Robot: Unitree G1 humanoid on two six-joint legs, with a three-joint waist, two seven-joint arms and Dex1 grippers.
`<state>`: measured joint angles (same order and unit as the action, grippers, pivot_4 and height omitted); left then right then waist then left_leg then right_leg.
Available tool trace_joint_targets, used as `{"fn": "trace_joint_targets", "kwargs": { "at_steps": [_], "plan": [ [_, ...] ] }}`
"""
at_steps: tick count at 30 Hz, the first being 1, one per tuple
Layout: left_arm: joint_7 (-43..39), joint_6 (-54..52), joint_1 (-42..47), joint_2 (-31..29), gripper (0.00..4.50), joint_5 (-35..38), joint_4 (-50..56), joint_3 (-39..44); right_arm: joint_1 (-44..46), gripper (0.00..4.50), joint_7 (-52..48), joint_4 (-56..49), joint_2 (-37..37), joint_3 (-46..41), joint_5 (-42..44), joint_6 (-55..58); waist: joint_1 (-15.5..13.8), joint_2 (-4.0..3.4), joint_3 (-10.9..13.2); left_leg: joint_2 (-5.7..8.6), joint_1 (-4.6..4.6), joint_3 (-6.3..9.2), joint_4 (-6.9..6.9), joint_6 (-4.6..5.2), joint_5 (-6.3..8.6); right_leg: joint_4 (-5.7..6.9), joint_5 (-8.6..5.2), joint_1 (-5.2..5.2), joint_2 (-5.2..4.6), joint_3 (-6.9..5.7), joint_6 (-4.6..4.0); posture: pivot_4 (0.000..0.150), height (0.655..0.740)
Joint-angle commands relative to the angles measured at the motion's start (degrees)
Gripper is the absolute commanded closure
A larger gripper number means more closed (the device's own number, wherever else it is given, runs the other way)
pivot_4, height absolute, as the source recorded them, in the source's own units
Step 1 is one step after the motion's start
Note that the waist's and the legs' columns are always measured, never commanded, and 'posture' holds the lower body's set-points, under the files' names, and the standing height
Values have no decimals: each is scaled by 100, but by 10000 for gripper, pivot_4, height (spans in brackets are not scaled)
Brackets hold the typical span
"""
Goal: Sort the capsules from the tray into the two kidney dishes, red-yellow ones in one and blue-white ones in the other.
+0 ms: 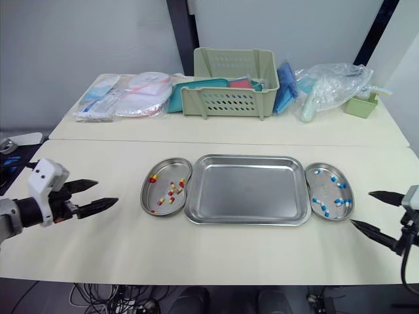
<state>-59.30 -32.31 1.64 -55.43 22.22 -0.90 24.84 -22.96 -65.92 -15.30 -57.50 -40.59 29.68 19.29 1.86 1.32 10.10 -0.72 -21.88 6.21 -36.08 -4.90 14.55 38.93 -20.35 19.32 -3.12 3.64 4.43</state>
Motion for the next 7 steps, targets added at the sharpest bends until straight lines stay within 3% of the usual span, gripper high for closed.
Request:
{"fn": "trace_joint_targets", "kwargs": {
  "at_steps": [1, 7],
  "plan": [
    [131, 146, -394, -253, 162, -227, -16, 383, -66, 0, -591, 677, -413, -382, -351, -370, 0, -1, 3, 0, 0, -2, 0, 0, 0, -1, 0, 0, -1, 2, 0, 1500, 7400],
    [-9, 173, -395, -476, 162, -192, -354, 414, 99, 0, -843, 945, -631, -324, -504, -419, 3, 0, 5, -3, 2, -2, 2, 0, 0, 2, 0, 0, 1, 0, 0, 1500, 7400]
  ]
}}
